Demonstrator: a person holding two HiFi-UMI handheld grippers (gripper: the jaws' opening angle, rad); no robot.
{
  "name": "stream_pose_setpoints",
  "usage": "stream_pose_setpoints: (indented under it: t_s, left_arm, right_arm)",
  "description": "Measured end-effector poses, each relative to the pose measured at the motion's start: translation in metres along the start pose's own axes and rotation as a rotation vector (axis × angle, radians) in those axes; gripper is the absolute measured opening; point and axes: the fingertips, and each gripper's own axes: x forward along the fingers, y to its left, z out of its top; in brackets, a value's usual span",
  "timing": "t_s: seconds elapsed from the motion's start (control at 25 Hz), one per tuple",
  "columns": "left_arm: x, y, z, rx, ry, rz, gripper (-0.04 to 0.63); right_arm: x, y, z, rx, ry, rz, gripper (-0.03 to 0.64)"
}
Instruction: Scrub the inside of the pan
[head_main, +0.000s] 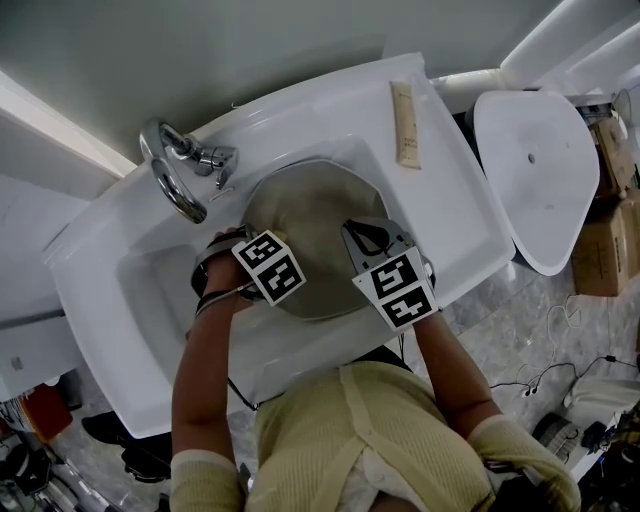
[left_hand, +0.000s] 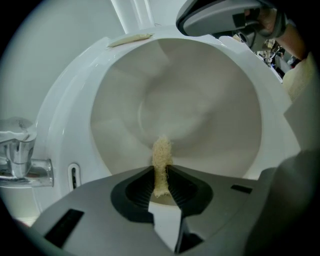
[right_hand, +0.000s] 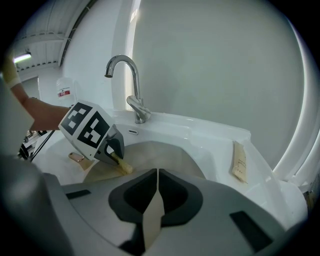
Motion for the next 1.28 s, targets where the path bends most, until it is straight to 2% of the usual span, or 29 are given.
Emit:
stream_pose_setpoints:
  t_s: [0.4, 1.04, 1.28]
  left_arm:
    - [0.001, -0.040, -0.004, -0.010, -0.016, -0.185, 0.121]
    - [-0.007, -0.097, 0.019, 0.086, -0.071, -0.346, 0.121]
    - [-0.016, -0.114, 0.031, 0.097, -0.128, -0.421, 0.121]
  right_arm:
    - [-0.005, 0.008, -0.003, -0.002, 0.003, -0.017, 0.029]
    - [-0.024, 0.014, -0.016, 0.025, 0.015, -0.072, 0.029]
    - [-0.034, 0.012, -0.024, 0.047, 0.020, -0.099, 0.029]
